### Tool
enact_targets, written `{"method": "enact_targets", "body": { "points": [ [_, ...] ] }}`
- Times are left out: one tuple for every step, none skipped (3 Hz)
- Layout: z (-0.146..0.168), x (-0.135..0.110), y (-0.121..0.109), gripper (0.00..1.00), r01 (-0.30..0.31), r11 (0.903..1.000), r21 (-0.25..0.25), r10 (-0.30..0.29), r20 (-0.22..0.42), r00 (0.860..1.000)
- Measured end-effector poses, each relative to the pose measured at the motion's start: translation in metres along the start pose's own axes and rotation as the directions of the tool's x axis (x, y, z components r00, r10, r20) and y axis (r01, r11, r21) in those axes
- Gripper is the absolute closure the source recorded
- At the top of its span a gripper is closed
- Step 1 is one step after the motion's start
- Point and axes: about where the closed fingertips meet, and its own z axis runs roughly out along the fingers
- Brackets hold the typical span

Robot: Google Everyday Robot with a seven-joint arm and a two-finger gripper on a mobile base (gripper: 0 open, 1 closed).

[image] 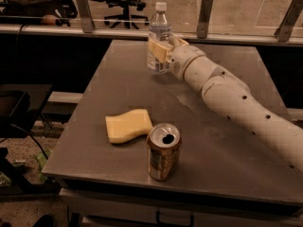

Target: Place blue plastic bottle upright

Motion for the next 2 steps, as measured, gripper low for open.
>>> {"method": "enact_targets", "body": {
  "points": [
    [-0.0009,-0.0049,-0.0015,1.00,0.010,0.9999,0.003,-0.010,0.005,1.000],
    [-0.0013,-0.0080,-0.0026,1.00,0.015,0.9999,0.005,-0.015,0.008,1.000]
  ]
}}
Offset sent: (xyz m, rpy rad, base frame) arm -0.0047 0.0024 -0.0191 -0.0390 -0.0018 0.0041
